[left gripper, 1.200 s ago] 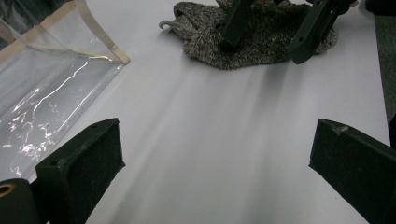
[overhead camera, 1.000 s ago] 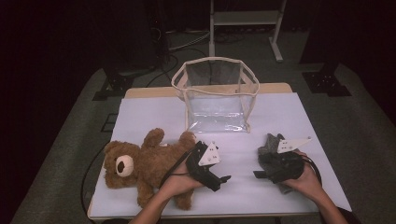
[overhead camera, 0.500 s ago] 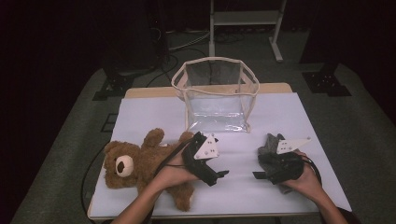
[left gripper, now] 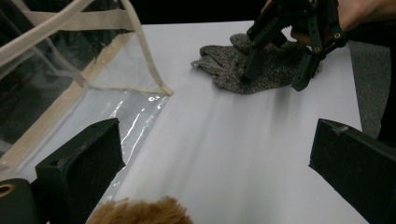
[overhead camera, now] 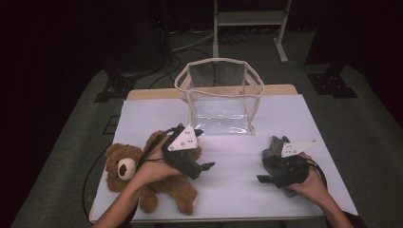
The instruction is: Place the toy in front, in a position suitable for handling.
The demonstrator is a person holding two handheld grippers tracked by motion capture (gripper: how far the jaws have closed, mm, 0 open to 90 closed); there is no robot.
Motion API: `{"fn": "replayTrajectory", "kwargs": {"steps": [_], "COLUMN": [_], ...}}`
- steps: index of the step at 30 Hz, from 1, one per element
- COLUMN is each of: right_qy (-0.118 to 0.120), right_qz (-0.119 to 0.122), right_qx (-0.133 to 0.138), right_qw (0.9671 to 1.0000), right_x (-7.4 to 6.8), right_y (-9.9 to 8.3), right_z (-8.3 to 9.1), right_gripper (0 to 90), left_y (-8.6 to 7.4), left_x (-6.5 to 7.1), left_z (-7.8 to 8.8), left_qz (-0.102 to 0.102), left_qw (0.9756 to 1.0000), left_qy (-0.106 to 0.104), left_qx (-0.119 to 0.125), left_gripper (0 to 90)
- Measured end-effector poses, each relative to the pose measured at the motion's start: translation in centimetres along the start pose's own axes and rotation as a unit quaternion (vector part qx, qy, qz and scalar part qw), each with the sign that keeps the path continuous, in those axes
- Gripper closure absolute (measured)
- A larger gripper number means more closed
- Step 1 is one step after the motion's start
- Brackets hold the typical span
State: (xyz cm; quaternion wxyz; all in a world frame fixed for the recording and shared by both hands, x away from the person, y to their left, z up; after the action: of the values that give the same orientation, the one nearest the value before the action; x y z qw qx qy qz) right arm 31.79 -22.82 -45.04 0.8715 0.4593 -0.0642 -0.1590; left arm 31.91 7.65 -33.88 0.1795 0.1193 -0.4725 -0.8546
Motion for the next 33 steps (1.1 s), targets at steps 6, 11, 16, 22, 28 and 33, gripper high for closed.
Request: {"fn": "replayTrajectory", "kwargs": {"steps": [6, 11, 16, 22, 28, 33], "right_qy": [0.001, 0.003, 0.005, 0.008, 0.01, 0.013], "right_qz": [0.001, 0.004, 0.004, 0.004, 0.005, 0.006], "right_qx": [0.002, -0.001, -0.002, -0.003, -0.003, -0.004], "right_qw": [1.0, 1.0, 1.0, 1.0, 0.9999, 0.9999], "right_x": [-0.2, -0.3, -0.3, -0.5, -0.5, -0.7], "right_y": [0.1, 0.1, 0.1, 0.2, 0.2, 0.3], "right_z": [0.0, -0.2, -0.3, -0.4, -0.5, -0.7], "right_gripper": [22.4, 22.4, 22.4, 22.4, 22.4, 22.4], "left_y": [-0.5, -1.1, -1.7, -3.0, -4.9, -6.2], "left_x": [-0.9, -2.1, -3.3, -4.6, -6.2, -7.7], "left_z": [1.7, 3.0, 4.6, 5.5, 5.9, 6.3], "left_qz": [0.0, -0.003, -0.002, -0.001, 0.005, 0.025], "left_qw": [1.0, 0.9999, 0.9998, 0.9994, 0.9996, 0.999], "left_qy": [0.008, 0.011, 0.008, 0.007, 0.018, 0.024], "left_qx": [0.003, 0.003, 0.02, 0.033, 0.022, 0.029], "left_gripper": [1.9, 1.9, 1.9, 1.9, 3.5, 5.0]}}
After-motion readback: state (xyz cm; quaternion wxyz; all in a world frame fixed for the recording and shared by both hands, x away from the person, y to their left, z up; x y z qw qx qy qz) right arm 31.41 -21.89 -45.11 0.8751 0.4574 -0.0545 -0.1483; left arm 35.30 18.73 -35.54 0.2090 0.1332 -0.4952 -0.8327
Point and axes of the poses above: each handheld gripper's, and its own axes: z roughly backward along the jaws, y roughly out of its top, x roughly to its right, the point moved 4 cm from there along -z, roughly forward along the jaws, and after that the axes turned 13 degrees about z, right-handed, at the moved point
